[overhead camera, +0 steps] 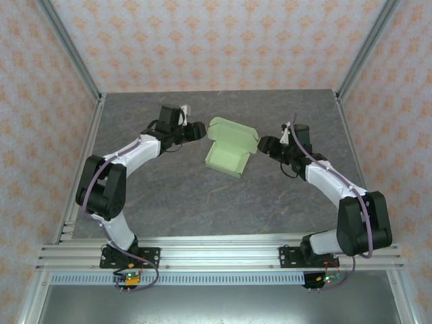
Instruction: Fold the paper box
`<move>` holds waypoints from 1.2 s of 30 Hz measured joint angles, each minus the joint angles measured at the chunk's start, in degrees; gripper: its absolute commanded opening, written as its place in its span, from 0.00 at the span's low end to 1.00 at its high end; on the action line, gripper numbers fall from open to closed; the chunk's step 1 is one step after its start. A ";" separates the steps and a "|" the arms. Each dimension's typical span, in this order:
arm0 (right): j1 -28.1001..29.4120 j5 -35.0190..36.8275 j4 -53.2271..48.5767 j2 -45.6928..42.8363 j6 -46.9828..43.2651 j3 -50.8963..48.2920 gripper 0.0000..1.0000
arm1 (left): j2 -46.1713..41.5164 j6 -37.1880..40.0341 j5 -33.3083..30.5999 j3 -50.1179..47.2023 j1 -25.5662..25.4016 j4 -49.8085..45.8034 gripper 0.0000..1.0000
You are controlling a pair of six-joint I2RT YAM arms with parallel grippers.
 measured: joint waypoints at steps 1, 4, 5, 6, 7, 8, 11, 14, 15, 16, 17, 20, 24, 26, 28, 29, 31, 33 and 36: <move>-0.07 -1.66 -0.55 0.48 -0.57 1.31 0.59 | 0.02 1.44 1.29 0.26 0.26 0.87 0.60; 0.13 -4.83 -1.73 2.25 -2.71 5.20 0.58 | 0.07 6.25 4.39 1.38 0.28 2.58 0.61; 0.13 -5.29 -2.10 2.73 -3.48 6.08 0.58 | 0.09 7.78 5.05 1.66 0.20 3.04 0.61; 0.13 -5.68 -2.80 3.30 -4.37 7.06 0.58 | 0.13 9.66 5.75 2.01 0.13 3.50 0.61; 0.13 -5.79 -3.61 3.87 -5.18 7.93 0.58 | 0.22 11.19 6.32 2.34 0.07 3.72 0.61; 0.13 -5.88 -4.57 4.68 -6.10 8.98 0.57 | 0.48 13.00 6.84 2.75 0.07 3.91 0.61; 0.13 -5.88 -6.93 7.34 -8.31 11.85 0.53 | 1.49 17.03 8.52 3.98 0.04 4.07 0.61; 0.13 -6.10 -8.63 10.32 -9.35 14.14 0.47 | 4.00 20.26 9.81 6.82 -0.33 3.30 0.61; 0.20 -6.19 -8.96 11.04 -9.38 14.56 0.47 | 4.96 21.07 10.05 7.89 -0.57 2.99 0.60; 0.26 -6.23 -9.27 11.61 -9.38 14.80 0.46 | 5.73 21.92 10.34 8.63 -0.87 2.73 0.60; 0.39 -6.25 -9.49 12.00 -9.35 14.84 0.45 | 6.25 22.60 10.56 8.96 -1.18 2.51 0.60; 1.09 -6.19 -10.32 12.39 -9.18 14.84 0.40 | 7.13 23.69 10.80 8.98 -2.19 1.73 0.57; 2.25 -5.57 -10.49 12.41 -8.31 14.84 0.36 | 8.00 23.80 10.93 9.03 -2.93 1.25 0.50; 2.58 -5.14 -10.51 12.50 -8.26 14.84 0.34 | 8.28 23.39 10.88 9.03 -2.93 1.11 0.41; 2.86 -4.57 -10.64 12.61 -7.91 14.84 0.31 | 8.48 23.17 10.80 9.05 -2.93 1.03 0.33; 2.89 -4.20 -10.67 12.72 -7.76 14.84 0.30 | 8.55 22.99 10.73 9.05 -2.93 1.03 0.32; 3.02 -3.58 -10.67 12.94 -7.61 14.84 0.29 | 8.63 22.86 10.73 9.05 -2.93 1.03 0.31; 3.10 -2.86 -10.67 12.98 -7.45 14.84 0.28 | 8.63 22.47 10.73 9.05 -2.93 1.03 0.31; 3.26 -2.10 -10.64 12.98 -7.50 14.84 0.27 | 8.63 22.45 10.47 9.05 -2.93 0.90 0.51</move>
